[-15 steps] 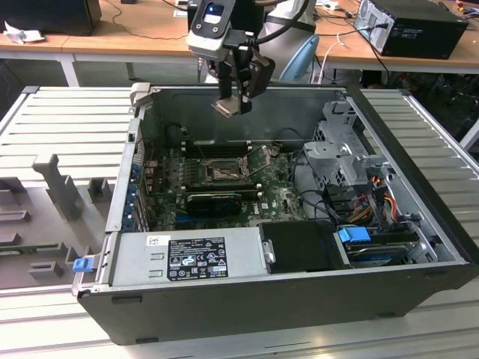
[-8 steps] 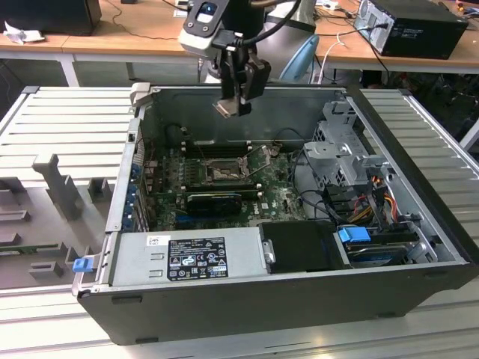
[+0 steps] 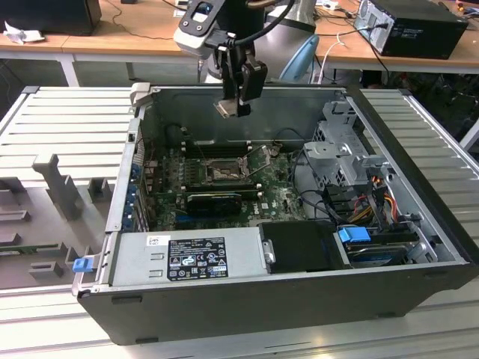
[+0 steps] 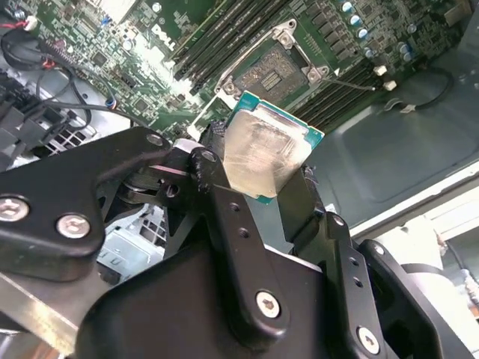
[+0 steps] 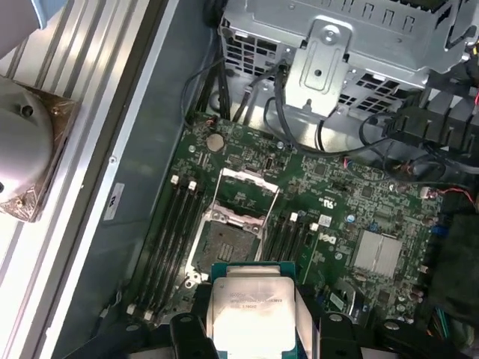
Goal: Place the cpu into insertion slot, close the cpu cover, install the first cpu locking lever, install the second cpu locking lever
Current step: 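Place the cpu into insertion slot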
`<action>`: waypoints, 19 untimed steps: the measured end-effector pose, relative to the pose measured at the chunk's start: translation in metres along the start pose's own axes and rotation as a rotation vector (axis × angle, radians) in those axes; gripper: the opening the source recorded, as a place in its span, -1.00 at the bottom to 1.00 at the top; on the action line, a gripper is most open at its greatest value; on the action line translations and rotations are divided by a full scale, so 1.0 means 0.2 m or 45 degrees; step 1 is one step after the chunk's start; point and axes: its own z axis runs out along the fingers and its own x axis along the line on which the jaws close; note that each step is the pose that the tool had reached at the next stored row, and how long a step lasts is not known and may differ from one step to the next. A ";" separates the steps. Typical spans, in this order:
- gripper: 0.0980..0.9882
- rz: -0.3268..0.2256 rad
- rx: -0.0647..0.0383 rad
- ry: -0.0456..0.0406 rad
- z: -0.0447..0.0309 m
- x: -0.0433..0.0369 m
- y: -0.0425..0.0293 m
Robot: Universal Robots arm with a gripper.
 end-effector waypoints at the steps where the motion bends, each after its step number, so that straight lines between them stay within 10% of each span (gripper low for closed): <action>1: -0.04 0.043 -0.001 -0.004 0.001 0.000 0.000; 19: -0.04 0.396 -0.007 -0.035 0.020 0.000 -0.002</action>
